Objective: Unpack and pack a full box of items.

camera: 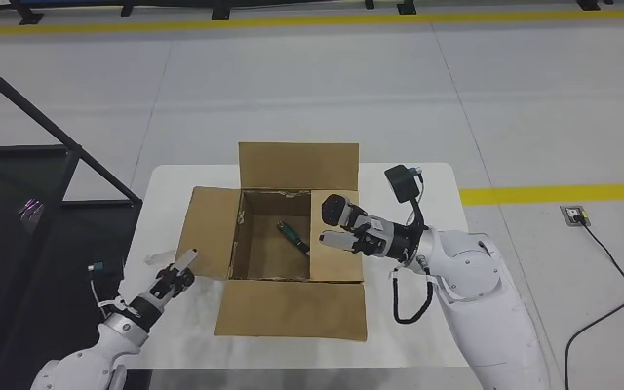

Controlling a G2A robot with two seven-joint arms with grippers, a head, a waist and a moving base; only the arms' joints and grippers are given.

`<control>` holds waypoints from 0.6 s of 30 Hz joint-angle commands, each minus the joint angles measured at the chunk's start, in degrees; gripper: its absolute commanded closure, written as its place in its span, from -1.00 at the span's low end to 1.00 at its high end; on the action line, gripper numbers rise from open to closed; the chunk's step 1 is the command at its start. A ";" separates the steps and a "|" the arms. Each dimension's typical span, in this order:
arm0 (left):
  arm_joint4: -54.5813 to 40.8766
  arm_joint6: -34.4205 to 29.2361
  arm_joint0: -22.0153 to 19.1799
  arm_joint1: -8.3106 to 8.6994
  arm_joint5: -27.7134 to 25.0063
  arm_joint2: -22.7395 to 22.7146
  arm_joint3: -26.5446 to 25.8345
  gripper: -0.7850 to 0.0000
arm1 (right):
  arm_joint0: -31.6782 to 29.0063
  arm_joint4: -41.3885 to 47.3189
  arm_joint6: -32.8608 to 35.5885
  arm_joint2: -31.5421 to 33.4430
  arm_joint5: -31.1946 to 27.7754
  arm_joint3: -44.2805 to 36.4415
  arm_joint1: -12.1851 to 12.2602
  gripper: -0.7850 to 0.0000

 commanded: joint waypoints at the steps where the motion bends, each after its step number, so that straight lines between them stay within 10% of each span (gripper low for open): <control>1: -0.40 -0.29 0.04 0.00 -0.06 0.02 -0.06 -1.00 | 0.00 0.00 0.00 0.00 0.00 0.00 0.00 -1.00; 18: -0.99 -4.02 -4.77 0.01 4.45 2.38 4.52 -1.00 | 0.00 0.00 0.00 0.00 0.00 0.00 0.00 -1.00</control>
